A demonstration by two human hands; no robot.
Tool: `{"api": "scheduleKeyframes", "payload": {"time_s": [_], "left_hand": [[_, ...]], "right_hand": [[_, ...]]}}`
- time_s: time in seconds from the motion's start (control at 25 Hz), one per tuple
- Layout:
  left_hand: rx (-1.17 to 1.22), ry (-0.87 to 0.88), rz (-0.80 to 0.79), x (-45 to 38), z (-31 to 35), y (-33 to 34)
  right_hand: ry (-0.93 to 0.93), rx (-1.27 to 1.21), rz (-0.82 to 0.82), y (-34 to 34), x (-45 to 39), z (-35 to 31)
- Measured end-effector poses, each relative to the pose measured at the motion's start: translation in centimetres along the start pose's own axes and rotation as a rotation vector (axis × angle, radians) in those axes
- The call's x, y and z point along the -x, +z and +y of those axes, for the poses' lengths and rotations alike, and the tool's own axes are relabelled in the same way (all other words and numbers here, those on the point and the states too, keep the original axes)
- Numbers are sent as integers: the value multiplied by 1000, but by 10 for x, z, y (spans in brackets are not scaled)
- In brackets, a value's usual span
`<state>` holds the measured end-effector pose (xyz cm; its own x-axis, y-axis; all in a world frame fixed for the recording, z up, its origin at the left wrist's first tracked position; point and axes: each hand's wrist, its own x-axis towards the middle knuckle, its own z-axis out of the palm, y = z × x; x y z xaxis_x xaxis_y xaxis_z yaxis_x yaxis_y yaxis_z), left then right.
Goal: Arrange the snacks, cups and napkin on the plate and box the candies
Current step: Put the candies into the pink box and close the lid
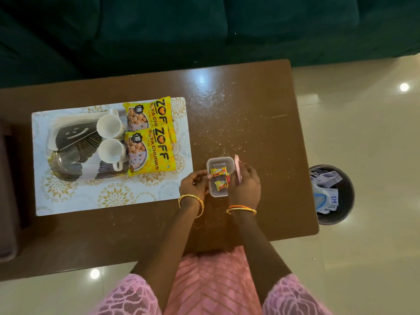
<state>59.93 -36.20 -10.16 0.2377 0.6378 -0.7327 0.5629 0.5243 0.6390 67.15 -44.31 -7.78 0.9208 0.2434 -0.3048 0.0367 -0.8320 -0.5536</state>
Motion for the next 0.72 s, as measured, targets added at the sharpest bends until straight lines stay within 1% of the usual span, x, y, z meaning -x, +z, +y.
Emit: {"api": "scheduleKeyframes", "payload": {"time_s": [0.08,0.16,0.36,0.56,0.72], "left_hand": [[62,-40,2,-1,-1,-1],[129,-81,4,-1,-1,-3],[191,-137,-14,0,-2,-4],[162,-155,-28,3,-5,-5],[180,-134,-32,7,-8,-7]], "right_hand": [[-27,166,-150,15,9,-5],[-14,239,-203,21,14,-7],[-65,339,-201,19,17,-3],[58,257,-176,17,15,-8],[80,259,-157,23,14,-14]]}}
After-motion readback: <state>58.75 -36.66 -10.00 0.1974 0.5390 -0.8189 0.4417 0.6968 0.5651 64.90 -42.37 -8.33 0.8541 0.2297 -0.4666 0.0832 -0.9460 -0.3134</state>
